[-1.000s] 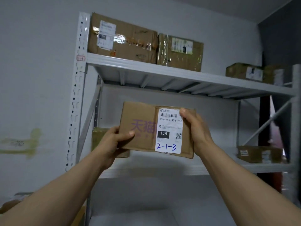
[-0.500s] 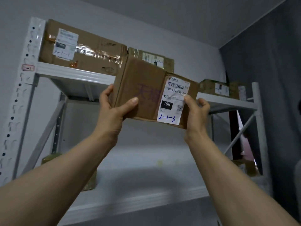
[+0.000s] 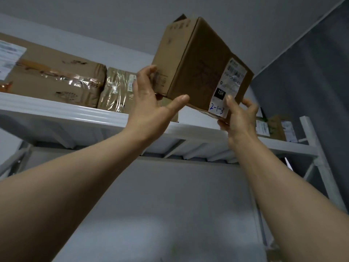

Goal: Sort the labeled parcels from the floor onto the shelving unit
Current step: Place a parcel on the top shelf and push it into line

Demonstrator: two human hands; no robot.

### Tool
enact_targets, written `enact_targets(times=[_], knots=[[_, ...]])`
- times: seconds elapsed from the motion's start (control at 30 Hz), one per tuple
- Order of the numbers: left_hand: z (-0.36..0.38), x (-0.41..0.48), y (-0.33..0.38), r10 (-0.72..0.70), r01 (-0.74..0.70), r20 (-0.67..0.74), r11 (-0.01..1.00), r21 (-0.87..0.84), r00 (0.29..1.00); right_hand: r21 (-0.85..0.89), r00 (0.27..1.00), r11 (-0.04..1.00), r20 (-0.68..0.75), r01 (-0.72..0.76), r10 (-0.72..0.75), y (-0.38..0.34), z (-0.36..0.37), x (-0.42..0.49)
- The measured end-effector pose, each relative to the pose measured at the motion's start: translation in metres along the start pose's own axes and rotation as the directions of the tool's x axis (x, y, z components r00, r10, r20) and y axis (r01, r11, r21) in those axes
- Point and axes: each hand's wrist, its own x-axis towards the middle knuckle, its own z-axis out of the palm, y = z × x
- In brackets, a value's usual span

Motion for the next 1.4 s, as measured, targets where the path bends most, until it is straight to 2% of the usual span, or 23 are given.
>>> enact_targets(times=[0.2, 0.37, 0.47, 0.57, 0.7, 0.87, 1.2, 1.3, 1.4], knots=[[0.065, 0.015, -0.033, 0.007, -0.013, 0.055, 0.994, 0.112, 0.998, 0.015, 0.999, 1.000, 0.035, 0.000, -0.001, 0.041, -0.027, 0.066], [0.101, 0.021, -0.047, 0.086, -0.092, 0.038, 0.971, 0.222, 0.996, -0.041, 1.000, 0.999, 0.019, -0.004, 0.005, 0.068, -0.042, 0.105], [0.119, 0.023, -0.053, 0.085, -0.095, 0.050, 0.957, 0.275, 0.995, -0.096, 1.000, 0.995, 0.023, -0.019, 0.022, 0.082, -0.048, 0.121], [0.133, 0.022, -0.061, 0.035, -0.052, 0.061, 0.953, 0.297, 0.998, -0.169, 0.999, 0.986, 0.039, -0.007, 0.013, 0.095, -0.052, 0.132], [0.144, 0.026, -0.071, -0.058, 0.022, 0.095, 0.939, 0.343, 0.994, -0.205, 0.999, 0.978, -0.013, 0.034, -0.037, 0.101, -0.057, 0.142], [0.143, 0.037, -0.089, -0.224, 0.177, 0.135, 0.940, 0.292, 0.965, -0.259, 0.995, 0.962, -0.024, 0.085, -0.094, 0.110, -0.059, 0.150], [0.144, 0.045, -0.108, -0.303, 0.261, 0.179, 0.938, 0.227, 0.936, -0.404, 0.987, 0.902, 0.014, 0.151, -0.159, 0.119, -0.056, 0.154], [0.141, 0.051, -0.113, -0.255, 0.208, 0.077, 0.902, 0.379, 0.964, -0.450, 0.979, 0.870, 0.061, 0.202, -0.196, 0.121, -0.055, 0.151], [0.139, 0.052, -0.117, -0.088, 0.061, 0.014, 0.782, 0.621, 0.996, -0.517, 0.970, 0.822, 0.089, 0.240, -0.227, 0.124, -0.052, 0.146]])
